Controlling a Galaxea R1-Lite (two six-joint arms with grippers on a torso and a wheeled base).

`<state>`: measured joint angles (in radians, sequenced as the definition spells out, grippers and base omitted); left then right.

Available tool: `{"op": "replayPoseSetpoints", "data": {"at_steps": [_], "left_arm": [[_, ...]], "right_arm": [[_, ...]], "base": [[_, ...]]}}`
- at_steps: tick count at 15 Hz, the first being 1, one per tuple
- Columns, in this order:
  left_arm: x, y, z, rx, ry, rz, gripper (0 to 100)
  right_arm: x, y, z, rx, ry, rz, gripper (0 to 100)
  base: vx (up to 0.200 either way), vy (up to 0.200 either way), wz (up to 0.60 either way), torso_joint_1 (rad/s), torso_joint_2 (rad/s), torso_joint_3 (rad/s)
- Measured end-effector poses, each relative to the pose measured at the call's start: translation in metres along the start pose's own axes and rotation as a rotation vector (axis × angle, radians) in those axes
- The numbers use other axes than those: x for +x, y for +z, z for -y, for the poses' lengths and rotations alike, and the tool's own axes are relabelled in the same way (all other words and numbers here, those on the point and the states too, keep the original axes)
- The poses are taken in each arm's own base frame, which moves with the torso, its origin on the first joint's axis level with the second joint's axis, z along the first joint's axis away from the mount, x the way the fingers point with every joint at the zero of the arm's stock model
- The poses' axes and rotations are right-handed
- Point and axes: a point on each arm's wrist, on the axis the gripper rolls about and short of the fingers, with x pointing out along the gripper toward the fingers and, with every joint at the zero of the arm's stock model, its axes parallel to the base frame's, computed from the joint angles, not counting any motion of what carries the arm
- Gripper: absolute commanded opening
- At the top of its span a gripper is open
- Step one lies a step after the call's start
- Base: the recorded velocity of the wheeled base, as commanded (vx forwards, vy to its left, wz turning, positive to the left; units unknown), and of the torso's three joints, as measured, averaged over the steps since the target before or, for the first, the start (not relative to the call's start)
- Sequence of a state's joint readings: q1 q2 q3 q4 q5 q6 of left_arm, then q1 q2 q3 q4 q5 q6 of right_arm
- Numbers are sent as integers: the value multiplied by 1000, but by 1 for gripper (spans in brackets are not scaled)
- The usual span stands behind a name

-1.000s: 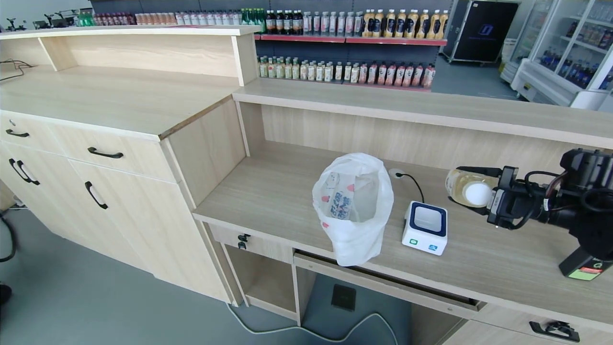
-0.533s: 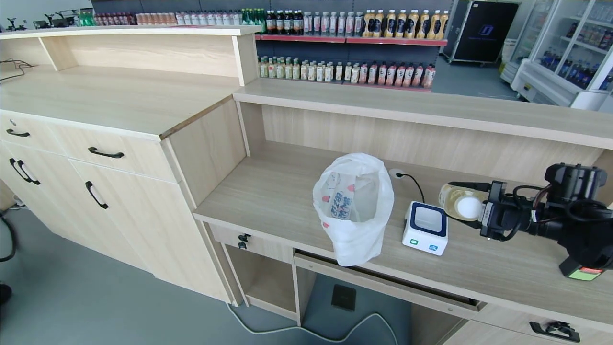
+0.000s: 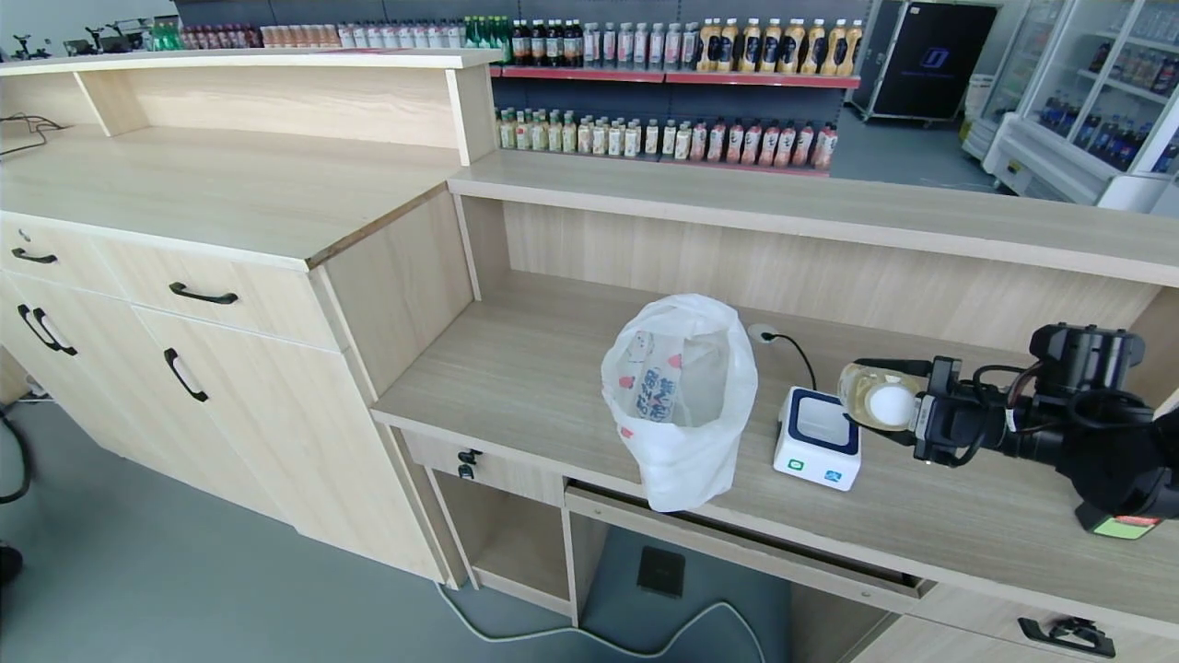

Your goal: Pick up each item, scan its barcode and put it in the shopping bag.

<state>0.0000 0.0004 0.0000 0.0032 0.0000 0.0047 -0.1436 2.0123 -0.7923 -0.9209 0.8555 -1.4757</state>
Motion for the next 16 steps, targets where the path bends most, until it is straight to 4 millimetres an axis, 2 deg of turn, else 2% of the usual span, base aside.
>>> {"op": "replayPoseSetpoints", "data": {"at_steps": [10, 16], "left_arm": [[0, 0, 0, 0, 0, 0, 100], [0, 0, 0, 0, 0, 0, 100]], "right_arm": [[35, 1, -3, -48, -36, 75, 0], [47, -3, -10, -43, -25, 88, 0]], "base": [[0, 0, 0, 0, 0, 0], [0, 0, 0, 0, 0, 0]]}}
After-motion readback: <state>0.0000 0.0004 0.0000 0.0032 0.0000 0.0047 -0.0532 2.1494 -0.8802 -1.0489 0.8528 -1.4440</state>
